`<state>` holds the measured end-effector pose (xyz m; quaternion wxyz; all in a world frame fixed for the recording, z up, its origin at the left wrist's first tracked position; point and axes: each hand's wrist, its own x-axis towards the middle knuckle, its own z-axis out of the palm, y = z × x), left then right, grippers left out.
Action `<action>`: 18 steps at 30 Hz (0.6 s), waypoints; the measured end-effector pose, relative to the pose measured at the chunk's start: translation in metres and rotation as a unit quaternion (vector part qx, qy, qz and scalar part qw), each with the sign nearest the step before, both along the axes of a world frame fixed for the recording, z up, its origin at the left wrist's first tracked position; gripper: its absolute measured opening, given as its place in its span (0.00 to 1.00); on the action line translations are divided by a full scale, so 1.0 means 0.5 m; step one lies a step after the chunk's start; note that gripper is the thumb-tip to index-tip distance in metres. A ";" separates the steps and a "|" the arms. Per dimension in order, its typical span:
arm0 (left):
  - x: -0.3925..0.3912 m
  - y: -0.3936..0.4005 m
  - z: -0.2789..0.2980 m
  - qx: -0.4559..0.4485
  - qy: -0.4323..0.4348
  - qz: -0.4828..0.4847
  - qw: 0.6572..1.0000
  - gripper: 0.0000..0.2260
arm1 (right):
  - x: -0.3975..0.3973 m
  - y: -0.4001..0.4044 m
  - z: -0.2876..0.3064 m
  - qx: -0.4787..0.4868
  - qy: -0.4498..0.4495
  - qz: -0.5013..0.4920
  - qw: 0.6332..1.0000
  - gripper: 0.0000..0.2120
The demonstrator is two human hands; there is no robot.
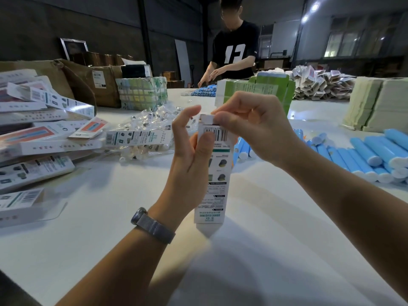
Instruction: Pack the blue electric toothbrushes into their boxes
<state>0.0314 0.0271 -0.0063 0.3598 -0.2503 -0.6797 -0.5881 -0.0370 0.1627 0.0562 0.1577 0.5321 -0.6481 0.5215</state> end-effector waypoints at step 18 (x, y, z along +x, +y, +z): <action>0.002 -0.003 0.001 -0.029 0.010 0.036 0.999 0.10 | 0.022 0.004 0.022 0.024 0.025 -0.056 0.998 0.07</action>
